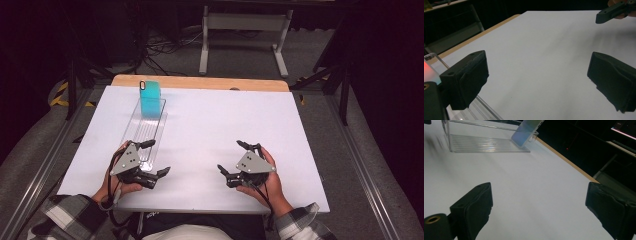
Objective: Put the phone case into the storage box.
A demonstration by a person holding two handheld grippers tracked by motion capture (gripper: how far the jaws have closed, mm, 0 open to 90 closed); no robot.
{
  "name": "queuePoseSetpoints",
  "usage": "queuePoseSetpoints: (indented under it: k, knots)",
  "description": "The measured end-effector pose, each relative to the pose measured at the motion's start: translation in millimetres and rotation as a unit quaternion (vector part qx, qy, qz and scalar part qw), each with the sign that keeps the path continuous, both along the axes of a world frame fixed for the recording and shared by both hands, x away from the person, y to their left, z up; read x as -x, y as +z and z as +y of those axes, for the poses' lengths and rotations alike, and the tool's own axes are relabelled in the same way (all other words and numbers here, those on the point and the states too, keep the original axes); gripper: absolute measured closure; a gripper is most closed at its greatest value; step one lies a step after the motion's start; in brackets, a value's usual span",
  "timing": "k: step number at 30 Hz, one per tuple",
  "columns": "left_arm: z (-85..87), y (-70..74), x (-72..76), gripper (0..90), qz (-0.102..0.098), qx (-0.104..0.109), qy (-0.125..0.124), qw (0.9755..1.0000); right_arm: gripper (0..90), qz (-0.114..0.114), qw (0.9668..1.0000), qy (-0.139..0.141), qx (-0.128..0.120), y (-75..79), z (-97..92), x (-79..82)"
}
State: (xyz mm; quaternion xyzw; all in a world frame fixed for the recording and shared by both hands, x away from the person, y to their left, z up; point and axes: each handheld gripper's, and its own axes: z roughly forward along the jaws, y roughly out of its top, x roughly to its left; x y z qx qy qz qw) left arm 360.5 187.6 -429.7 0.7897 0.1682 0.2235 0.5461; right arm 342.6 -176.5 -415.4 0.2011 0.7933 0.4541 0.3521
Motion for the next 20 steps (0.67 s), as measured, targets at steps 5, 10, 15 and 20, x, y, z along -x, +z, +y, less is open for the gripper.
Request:
queuePoseSetpoints:
  k: [5, 10, 15, 20]
  knots:
    - [-0.4, -0.3, -1.6, 4.0, -0.004, -0.006, 0.009, 0.9999, 8.4, -0.002, 1.0000, -0.005, -0.003, 0.2, -2.1, -1.0]
    - [0.0, -0.8, -3.4, 4.3, -0.002, -0.004, 0.014, 0.9999, 9.2, 0.003, 0.9999, -0.011, 0.004, -2.9, -1.7, -3.1]
    - [-0.5, -1.0, -2.9, 4.2, -0.003, -0.010, 0.011, 0.9999, 9.3, 0.002, 0.9999, -0.008, 0.009, -3.2, 0.4, -1.7]
    - [-1.0, -1.4, -2.5, 4.3, -0.004, -0.013, 0.013, 0.9998, 9.3, 0.010, 0.9998, -0.013, 0.013, -5.3, 0.7, -5.1]
